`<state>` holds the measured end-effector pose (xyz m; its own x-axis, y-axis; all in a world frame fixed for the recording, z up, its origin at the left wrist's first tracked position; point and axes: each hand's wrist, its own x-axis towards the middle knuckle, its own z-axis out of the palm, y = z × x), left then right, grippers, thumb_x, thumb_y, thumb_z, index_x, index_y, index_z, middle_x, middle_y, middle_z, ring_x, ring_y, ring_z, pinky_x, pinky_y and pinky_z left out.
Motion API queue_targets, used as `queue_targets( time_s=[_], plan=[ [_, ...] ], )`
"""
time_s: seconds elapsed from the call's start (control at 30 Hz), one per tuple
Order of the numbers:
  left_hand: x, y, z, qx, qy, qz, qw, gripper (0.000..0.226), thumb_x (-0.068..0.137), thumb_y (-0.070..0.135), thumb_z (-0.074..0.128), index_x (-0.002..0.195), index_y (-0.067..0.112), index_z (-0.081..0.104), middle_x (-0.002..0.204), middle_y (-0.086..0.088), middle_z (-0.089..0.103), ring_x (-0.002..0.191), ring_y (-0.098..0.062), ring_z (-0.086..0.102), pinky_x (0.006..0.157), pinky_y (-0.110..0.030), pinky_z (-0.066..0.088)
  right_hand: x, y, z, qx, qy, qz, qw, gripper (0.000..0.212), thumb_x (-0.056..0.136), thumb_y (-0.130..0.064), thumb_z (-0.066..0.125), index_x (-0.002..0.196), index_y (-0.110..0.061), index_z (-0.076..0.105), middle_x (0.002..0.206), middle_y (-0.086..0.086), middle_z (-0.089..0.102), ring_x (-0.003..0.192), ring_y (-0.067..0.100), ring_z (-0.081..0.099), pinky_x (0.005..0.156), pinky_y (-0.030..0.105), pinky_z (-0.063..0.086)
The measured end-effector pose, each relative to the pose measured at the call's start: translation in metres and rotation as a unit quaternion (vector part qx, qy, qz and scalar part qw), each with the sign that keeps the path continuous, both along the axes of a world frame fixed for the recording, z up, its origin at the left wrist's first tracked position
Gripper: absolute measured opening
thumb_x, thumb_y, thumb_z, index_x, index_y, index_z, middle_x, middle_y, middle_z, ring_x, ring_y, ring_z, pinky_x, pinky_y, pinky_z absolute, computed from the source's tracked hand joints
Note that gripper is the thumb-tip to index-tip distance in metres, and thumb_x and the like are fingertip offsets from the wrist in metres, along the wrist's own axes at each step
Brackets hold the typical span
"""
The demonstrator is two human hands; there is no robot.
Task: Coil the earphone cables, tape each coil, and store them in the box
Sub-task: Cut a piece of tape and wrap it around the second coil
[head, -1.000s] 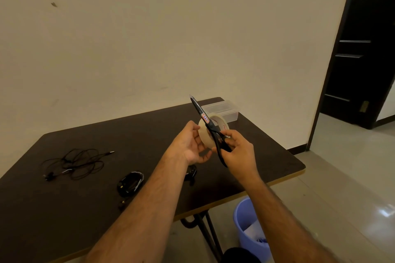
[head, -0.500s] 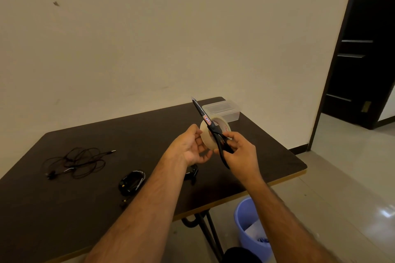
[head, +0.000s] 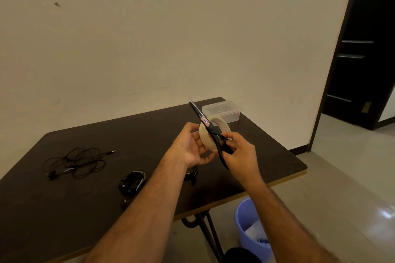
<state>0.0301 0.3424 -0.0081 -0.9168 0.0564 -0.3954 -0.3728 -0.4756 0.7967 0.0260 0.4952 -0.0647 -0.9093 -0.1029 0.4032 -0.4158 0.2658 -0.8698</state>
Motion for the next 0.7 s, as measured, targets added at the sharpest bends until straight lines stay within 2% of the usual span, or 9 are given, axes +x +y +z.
queue_targets(
  time_s=[0.1,0.2,0.3,0.37,0.43,0.5,0.57,0.67,0.7],
  plan=[
    [0.0,0.001,0.002,-0.004,-0.003,0.003,1.0,0.022,0.09,0.029,0.052,0.095,0.015,0.068,0.083,-0.006,0.073,0.09,-0.023,0.065,0.086,-0.043,0.046,0.002,-0.002,0.002,-0.002,0.003,-0.001,1.0,0.044,0.083,-0.001,0.073,0.12,-0.021,0.06,0.102,-0.014,0.066,0.088,-0.013,0.06,0.077,0.004,0.048],
    [0.0,-0.001,0.002,0.004,-0.006,0.001,1.0,0.021,0.089,0.025,0.051,0.094,0.014,0.068,0.085,-0.007,0.073,0.094,-0.024,0.065,0.088,-0.044,0.046,0.002,-0.002,0.004,-0.006,-0.002,-0.001,1.0,0.045,0.083,-0.001,0.074,0.121,-0.02,0.06,0.109,-0.004,0.071,0.095,-0.004,0.063,0.086,0.015,0.051],
    [-0.001,-0.007,0.001,-0.012,-0.004,-0.007,1.0,0.02,0.089,0.02,0.051,0.099,0.011,0.066,0.089,-0.007,0.073,0.095,-0.024,0.066,0.089,-0.047,0.048,0.002,0.0,0.006,-0.002,-0.007,0.0,1.0,0.045,0.082,-0.004,0.075,0.121,-0.02,0.06,0.111,-0.001,0.072,0.09,-0.008,0.061,0.079,0.009,0.05],
    [-0.002,-0.011,0.001,-0.053,0.002,-0.003,0.999,0.018,0.09,0.018,0.052,0.102,0.011,0.065,0.092,-0.005,0.073,0.094,-0.022,0.067,0.087,-0.048,0.049,0.001,0.001,0.007,0.005,-0.007,-0.001,1.0,0.046,0.081,-0.005,0.076,0.122,-0.02,0.06,0.113,0.0,0.072,0.087,-0.011,0.06,0.073,0.005,0.049],
    [0.0,-0.013,0.003,-0.144,0.028,0.027,0.989,0.018,0.092,0.015,0.056,0.106,0.012,0.066,0.101,-0.004,0.074,0.096,-0.019,0.068,0.087,-0.047,0.052,0.0,0.002,0.008,0.01,-0.008,-0.005,1.0,0.047,0.081,-0.005,0.077,0.123,-0.018,0.06,0.115,0.002,0.071,0.094,-0.006,0.061,0.07,0.002,0.048],
    [0.002,-0.014,0.002,-0.276,0.092,0.064,0.955,0.02,0.093,0.013,0.06,0.111,0.017,0.068,0.107,-0.002,0.073,0.097,-0.014,0.069,0.089,-0.042,0.055,-0.002,0.003,0.008,0.014,-0.01,-0.012,1.0,0.048,0.081,-0.005,0.077,0.124,-0.018,0.06,0.117,0.005,0.07,0.104,0.003,0.063,0.067,0.0,0.046],
    [0.004,-0.015,0.0,-0.378,0.166,0.079,0.907,0.024,0.091,0.012,0.064,0.112,0.02,0.071,0.104,0.003,0.073,0.098,-0.01,0.068,0.086,-0.037,0.057,-0.003,0.004,0.01,0.019,-0.012,-0.013,1.0,0.049,0.081,-0.005,0.077,0.124,-0.018,0.059,0.119,0.005,0.07,0.112,0.014,0.064,0.066,0.002,0.046],
    [0.003,-0.019,-0.004,-0.517,0.232,0.097,0.818,0.019,0.09,0.018,0.069,0.106,0.025,0.076,0.096,0.012,0.073,0.092,-0.003,0.066,0.081,-0.03,0.056,-0.003,0.004,0.012,0.029,-0.008,-0.015,0.999,0.049,0.081,-0.005,0.077,0.125,-0.017,0.059,0.118,0.006,0.07,0.113,0.016,0.064,0.071,0.007,0.046],
    [0.003,-0.021,-0.004,-0.543,0.24,0.101,0.798,0.017,0.089,0.02,0.069,0.104,0.025,0.076,0.092,0.013,0.072,0.088,-0.001,0.065,0.081,-0.029,0.055,-0.002,0.005,0.013,0.029,-0.008,-0.015,0.999,0.049,0.081,-0.006,0.077,0.125,-0.017,0.059,0.117,0.005,0.07,0.111,0.014,0.064,0.071,0.007,0.047]
  ],
)
